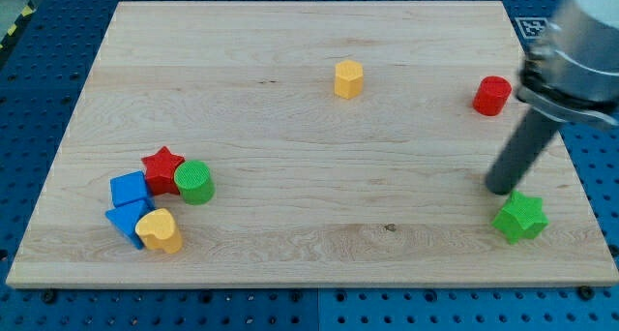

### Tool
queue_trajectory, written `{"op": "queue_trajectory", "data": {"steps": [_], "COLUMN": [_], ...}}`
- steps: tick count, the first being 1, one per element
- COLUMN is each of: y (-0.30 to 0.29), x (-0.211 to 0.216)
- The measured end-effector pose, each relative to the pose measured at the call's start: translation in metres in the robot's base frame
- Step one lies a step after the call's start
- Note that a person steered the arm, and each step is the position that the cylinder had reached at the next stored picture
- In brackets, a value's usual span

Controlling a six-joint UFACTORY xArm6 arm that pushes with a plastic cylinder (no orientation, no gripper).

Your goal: Slightly move the yellow hexagon diagonal to the green circle

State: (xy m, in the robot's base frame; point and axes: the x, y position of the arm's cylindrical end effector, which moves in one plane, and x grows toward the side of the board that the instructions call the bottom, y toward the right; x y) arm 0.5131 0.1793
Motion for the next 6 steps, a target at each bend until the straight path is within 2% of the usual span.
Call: {"op": "queue_trajectory", "data": {"steps": [1,2,3,4,5,6], "y": [-0.076,-0.163,-0.216,-0.166,-0.165,-0.17], "x": [-0.033,-0.088,-0.138,-0.141,-0.143,-0.179]}}
